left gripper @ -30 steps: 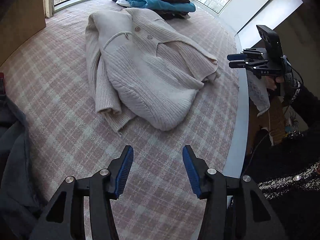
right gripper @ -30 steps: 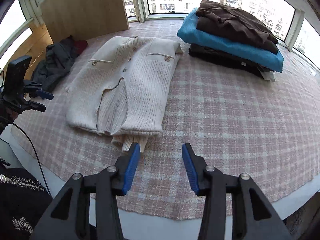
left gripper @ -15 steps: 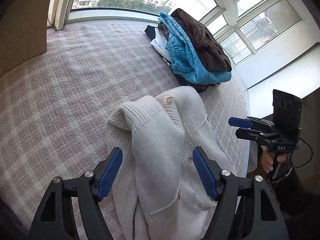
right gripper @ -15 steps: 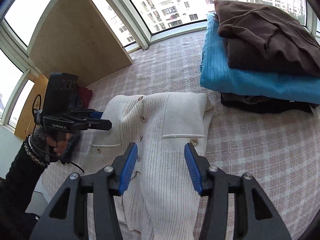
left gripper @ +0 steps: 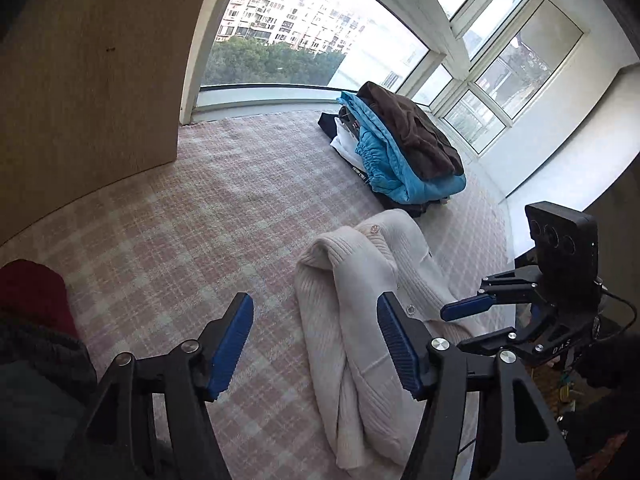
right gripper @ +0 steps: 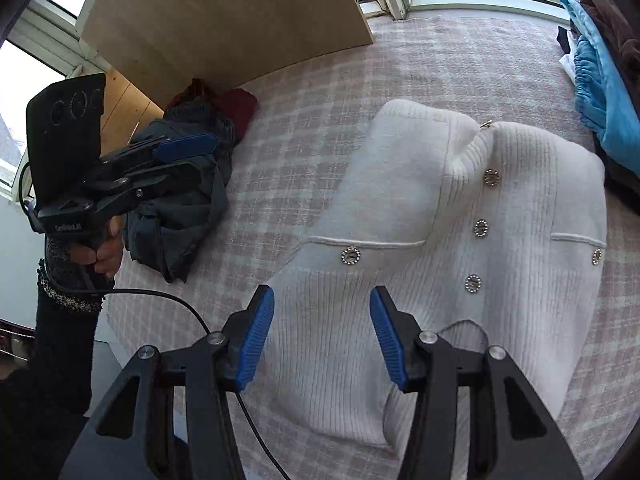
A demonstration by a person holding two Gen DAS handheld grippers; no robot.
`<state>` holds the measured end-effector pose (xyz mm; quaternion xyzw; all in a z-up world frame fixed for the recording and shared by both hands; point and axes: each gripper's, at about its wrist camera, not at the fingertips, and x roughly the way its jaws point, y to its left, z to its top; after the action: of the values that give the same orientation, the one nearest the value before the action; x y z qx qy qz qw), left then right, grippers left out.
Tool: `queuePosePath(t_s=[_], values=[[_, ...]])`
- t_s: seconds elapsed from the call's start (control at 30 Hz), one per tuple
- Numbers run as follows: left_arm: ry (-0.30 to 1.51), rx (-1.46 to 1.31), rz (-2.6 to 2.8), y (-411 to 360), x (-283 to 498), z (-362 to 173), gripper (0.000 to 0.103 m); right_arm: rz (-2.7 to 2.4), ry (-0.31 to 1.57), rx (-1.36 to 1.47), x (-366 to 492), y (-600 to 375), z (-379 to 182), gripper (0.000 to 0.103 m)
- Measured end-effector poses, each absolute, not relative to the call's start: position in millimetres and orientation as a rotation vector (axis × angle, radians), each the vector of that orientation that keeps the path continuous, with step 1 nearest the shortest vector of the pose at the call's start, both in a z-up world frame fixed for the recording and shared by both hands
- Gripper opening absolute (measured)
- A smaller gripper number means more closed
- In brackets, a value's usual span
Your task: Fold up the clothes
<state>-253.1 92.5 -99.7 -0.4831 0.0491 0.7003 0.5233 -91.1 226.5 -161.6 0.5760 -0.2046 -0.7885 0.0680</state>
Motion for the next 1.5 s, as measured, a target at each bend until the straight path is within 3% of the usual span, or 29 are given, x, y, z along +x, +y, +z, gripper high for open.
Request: queuePosePath(t_s=[0.2,0.27,0.33,0.47,0.63,0.73,0.83,0.97,1.07,1.13,1.17,1.33,1.43,1.5], values=[[0.318,-1.154,1.665,24.1,-174.0,-108.1,0.062,-2.290,-0.317,1.946,-103.0,173.3,-203.8,0.048],[0.361,-1.155,1.626,20.4,-159.8,-119.1,0.062,-2.245,-0.415,1.946,-102.1,187.8,-209.8,0.024],[0.393,-1.147,1.600,23.7,-151.3,-129.6,0.062,-2.211,-0.625,1.899,-97.2,216.3,-202.9,0.016],[0.431,-1.125,1.572,45.4,-150.4,-144.9,0.063,-2.231,-0.921,1.735,-82.0,270.2,-167.9,0.014],[0.438,-1.128,1.527,83.3,-162.3,-166.5,0.063,-2.303,-1.128,1.500,-66.9,319.0,-113.0,0.014],[0.459,-1.143,1.504,106.5,-167.0,-182.7,0.059,-2.343,-1.164,1.444,-64.9,337.4,-95.6,0.014],[0.382,-1.119,1.426,120.4,-164.2,-175.6,0.040,-2.348,-1.184,1.413,-66.1,346.7,-87.9,0.014],[0.406,-1.102,1.335,144.3,-138.5,-181.6,0.043,-2.277,-1.176,1.439,-87.0,327.3,-108.8,0.014],[0.399,-1.091,1.328,138.8,-133.5,-173.9,0.051,-2.167,-1.111,1.596,-103.4,294.1,-147.6,0.020],[0.309,-1.121,1.347,117.2,-146.5,-160.6,0.051,-2.034,-1.085,1.737,-111.3,272.5,-179.1,0.036],[0.271,-1.124,1.367,104.9,-153.4,-152.8,0.053,-1.965,-1.071,1.804,-115.3,261.7,-194.8,0.036],[0.218,-1.120,1.472,61.1,-181.5,-116.1,0.058,-2.158,-1.064,1.596,-65.2,293.0,-147.7,0.037],[0.131,-1.144,1.458,72.7,-190.9,-110.6,0.066,-2.499,-0.957,1.680,-11.6,330.7,-126.5,0.054],[0.189,-1.170,1.464,91.0,-188.9,-122.8,0.067,-2.604,-0.911,1.824,20.7,346.1,-133.9,0.054]])
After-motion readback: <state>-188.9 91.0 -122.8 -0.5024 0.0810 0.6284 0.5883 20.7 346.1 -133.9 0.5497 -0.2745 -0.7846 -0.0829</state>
